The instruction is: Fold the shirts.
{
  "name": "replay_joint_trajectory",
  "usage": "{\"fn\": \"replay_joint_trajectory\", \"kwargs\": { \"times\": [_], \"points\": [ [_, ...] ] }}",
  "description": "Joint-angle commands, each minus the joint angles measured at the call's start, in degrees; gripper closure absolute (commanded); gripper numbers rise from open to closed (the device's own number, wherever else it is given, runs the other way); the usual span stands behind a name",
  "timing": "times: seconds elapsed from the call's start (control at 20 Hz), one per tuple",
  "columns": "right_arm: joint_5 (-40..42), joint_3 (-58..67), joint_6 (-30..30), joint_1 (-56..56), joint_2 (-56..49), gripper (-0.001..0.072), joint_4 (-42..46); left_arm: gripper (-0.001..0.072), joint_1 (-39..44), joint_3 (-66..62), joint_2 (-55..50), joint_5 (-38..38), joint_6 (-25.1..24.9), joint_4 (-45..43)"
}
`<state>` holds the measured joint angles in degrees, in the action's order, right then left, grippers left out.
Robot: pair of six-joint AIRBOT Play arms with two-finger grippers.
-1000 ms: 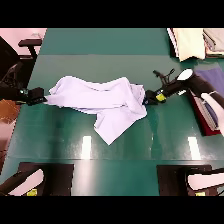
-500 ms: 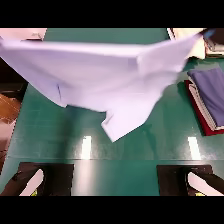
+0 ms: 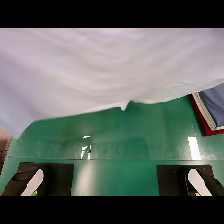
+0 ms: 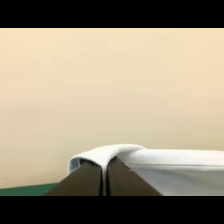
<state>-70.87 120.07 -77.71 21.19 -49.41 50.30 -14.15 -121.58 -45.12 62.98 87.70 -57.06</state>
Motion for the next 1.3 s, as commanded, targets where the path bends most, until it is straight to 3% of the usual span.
{"fn": "replay_joint_trajectory", "kwargs": {
  "times": [0.0, 0.25, 0.55, 0.75, 0.95, 1.25],
  "points": [
    [-0.5, 3.5, -1.3, 8.6, -0.8, 0.0704, -4.8, 0.0679, 0.0, -3.1, -0.3, -2.2, 1.0, 0.5],
    [-2.8, 3.8, -3.0, 1.9, -12.2, 0.0705, -9.6, 0.0679, 0.0, 10.8, -4.2, 4.9, 2.6, 0.5],
    [-11.1, -12.7, -6.3, -19.6, -29.0, 0.0704, 11.4, 0.0679, 1.3, 33.0, -17.5, 15.6, 0.9, 0.4],
    [-10.2, -16.9, -6.5, -22.7, -41.2, 0.0704, 11.2, 0.0679, 6.1, 41.4, -28.2, 8.4, -0.9, -4.4],
    [-4.1, -11.8, -6.5, -22.7, -50.9, 0.0704, 11.1, 0.0679, 9.3, 41.2, -39.1, -5.8, -4.2, -4.6],
    [1.9, -2.9, -6.4, -22.7, -58.7, 0.0703, 10.8, 0.0679, 9.1, 40.3, -43.3, -16.3, -5.7, -5.0]
  ]
}}
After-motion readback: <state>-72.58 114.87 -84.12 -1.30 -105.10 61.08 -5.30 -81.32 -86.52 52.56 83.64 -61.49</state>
